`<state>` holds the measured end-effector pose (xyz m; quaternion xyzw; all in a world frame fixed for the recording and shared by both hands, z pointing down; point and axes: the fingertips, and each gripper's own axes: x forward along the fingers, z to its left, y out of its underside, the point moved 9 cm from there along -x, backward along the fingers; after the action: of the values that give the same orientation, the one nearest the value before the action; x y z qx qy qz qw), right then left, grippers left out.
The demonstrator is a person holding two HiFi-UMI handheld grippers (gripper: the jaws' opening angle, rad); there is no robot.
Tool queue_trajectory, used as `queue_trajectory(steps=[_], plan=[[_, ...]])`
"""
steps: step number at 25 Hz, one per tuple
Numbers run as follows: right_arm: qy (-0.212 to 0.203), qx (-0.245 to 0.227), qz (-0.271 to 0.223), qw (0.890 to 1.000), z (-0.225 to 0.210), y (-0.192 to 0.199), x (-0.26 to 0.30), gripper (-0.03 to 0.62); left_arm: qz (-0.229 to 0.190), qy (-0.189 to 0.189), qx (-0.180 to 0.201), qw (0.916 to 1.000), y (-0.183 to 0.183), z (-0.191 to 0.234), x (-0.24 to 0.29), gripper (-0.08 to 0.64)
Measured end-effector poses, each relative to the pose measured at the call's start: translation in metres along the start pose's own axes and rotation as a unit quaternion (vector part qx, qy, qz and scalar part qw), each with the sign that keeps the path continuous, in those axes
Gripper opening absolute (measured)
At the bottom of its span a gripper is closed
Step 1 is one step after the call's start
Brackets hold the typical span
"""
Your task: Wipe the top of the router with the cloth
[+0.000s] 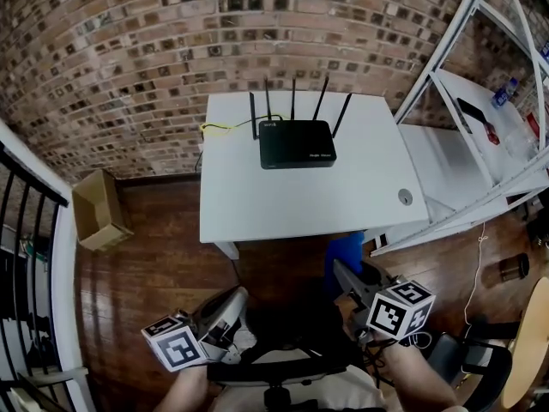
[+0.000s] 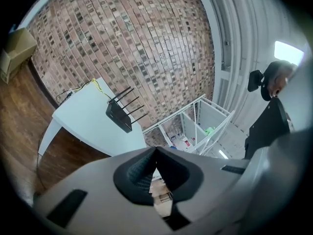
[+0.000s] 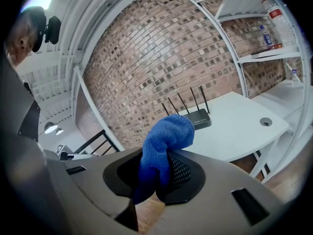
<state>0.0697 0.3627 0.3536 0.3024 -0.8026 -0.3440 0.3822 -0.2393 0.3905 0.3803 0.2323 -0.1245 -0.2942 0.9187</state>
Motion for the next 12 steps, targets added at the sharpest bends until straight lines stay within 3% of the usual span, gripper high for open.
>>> queue_trajectory(steps=[5, 12], plan=[[-0.008, 0.002, 0.009, 1.000, -0.013, -0.013, 0.032, 0.106, 0.000, -0.022, -0.004, 0.9997, -0.022, 0.023, 0.017, 0.018], [-0.026, 0.001, 0.019, 0.999, -0.064, -0.048, 0.091, 0.106, -0.001, -0.048, 0.011, 0.9988, -0.060, 0.034, 0.078, 0.018]])
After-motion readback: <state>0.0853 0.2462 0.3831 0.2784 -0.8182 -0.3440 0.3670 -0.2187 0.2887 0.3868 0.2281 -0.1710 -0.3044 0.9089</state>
